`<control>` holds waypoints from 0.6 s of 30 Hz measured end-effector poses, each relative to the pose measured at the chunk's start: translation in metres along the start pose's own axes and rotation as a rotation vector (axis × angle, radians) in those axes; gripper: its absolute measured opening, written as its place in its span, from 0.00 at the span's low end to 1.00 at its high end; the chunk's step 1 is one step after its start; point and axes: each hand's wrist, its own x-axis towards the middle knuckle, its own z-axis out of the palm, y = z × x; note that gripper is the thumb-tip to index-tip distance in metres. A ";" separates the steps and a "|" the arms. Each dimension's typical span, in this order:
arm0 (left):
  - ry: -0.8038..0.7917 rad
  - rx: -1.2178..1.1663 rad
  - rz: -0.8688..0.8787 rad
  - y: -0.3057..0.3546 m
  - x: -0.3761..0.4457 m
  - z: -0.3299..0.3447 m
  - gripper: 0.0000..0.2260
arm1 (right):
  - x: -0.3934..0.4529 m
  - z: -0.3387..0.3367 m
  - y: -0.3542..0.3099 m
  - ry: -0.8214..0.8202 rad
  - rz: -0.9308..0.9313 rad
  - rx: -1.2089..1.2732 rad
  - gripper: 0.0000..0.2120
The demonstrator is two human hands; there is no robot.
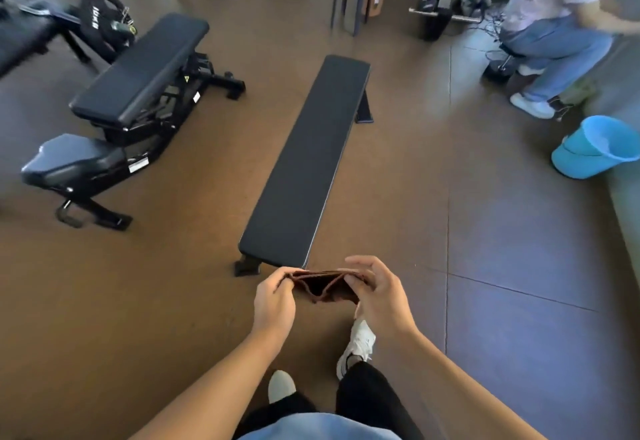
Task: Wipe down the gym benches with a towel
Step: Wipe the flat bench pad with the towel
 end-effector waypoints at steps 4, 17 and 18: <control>-0.049 -0.039 -0.019 0.019 0.024 0.010 0.11 | 0.043 -0.007 -0.012 -0.075 -0.028 -0.025 0.16; 0.080 0.056 0.112 0.060 0.079 0.046 0.11 | 0.183 -0.061 -0.065 -0.383 -0.109 -0.252 0.14; 0.079 0.028 0.087 0.062 0.083 0.044 0.10 | 0.191 -0.062 -0.066 -0.388 -0.092 -0.266 0.14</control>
